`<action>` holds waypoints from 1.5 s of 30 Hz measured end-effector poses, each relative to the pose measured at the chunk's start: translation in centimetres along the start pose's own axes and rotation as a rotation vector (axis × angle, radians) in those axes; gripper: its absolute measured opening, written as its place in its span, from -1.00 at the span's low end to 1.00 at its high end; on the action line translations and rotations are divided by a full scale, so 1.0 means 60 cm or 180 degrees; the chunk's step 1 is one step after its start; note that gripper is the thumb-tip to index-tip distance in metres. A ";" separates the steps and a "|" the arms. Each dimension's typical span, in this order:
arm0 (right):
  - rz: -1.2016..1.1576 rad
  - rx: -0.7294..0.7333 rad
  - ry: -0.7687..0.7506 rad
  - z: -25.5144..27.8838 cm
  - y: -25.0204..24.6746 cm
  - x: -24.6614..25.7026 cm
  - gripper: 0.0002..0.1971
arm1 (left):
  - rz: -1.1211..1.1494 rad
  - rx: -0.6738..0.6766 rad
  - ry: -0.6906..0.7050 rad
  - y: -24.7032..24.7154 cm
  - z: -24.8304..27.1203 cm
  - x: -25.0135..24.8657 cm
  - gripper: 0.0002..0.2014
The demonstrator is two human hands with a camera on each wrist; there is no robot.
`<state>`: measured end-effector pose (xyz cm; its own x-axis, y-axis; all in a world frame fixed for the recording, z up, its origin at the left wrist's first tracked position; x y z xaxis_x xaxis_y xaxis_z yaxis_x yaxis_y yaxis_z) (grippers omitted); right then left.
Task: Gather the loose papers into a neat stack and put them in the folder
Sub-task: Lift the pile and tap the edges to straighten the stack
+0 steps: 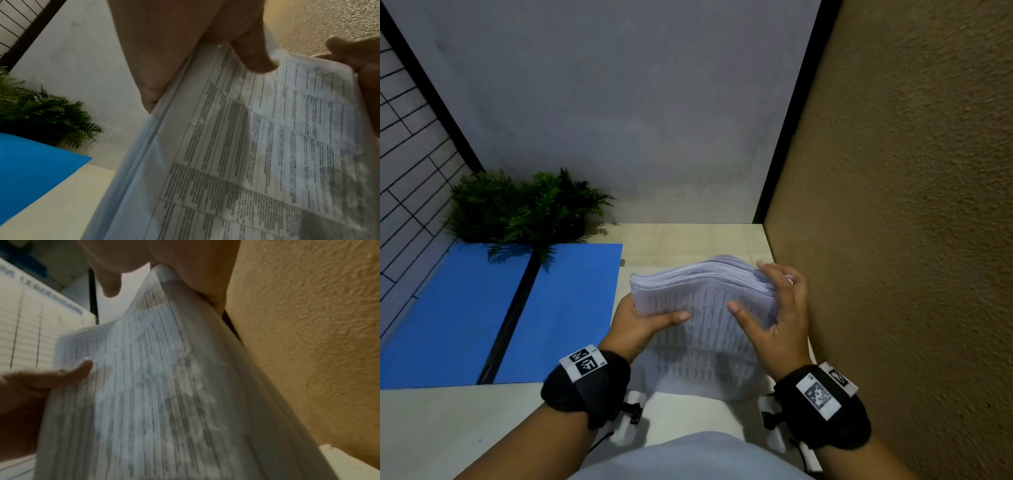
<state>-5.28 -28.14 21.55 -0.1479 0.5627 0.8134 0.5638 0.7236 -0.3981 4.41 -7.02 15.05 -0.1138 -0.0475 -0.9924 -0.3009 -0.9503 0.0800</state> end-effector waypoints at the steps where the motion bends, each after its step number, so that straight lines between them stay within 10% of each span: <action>1: -0.0100 -0.0001 0.0200 0.004 0.001 -0.014 -0.15 | -0.0009 -0.0068 -0.0041 -0.002 -0.001 0.006 -0.47; 4: -0.0966 0.0068 0.1606 0.017 0.011 -0.085 0.02 | 0.0056 -0.0236 -0.0158 -0.001 -0.006 0.018 -0.60; 7: -0.1219 0.0241 0.2093 0.013 0.028 -0.113 -0.48 | 0.0141 -0.0348 -0.0144 0.010 -0.016 0.008 -0.68; 15: -0.1383 -0.0295 0.1767 -0.016 0.007 -0.083 -0.64 | 0.0163 -0.0421 0.0243 0.014 -0.036 -0.042 -0.61; 23: -0.1373 -0.0154 0.1554 0.006 0.002 -0.078 -0.15 | 0.0264 -0.0301 0.0195 0.005 -0.019 -0.016 -0.14; 27: -0.1311 0.0054 0.0986 0.007 0.012 -0.046 -0.28 | 0.0418 -0.0182 0.0296 0.019 -0.008 -0.020 -0.09; 33: -0.1133 -0.0813 0.0491 0.009 -0.025 -0.032 -0.83 | 0.0338 -0.0305 0.0593 0.013 -0.006 -0.044 -0.16; 45: -0.1393 -0.0893 0.0619 0.009 -0.021 -0.014 -0.81 | 0.0218 -0.0353 0.0714 0.011 -0.006 -0.052 -0.29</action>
<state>-6.30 -29.29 21.11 -0.2792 0.1299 0.9514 0.6823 0.7241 0.1014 4.91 -7.58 18.14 0.0861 -0.1683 -0.9820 -0.1926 -0.9699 0.1493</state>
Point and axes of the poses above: each hand's wrist, its own z-axis away from the middle knuckle, its own y-axis out of the palm, x = y × z, the point moved 7 cm from there along -z, towards the middle knuckle
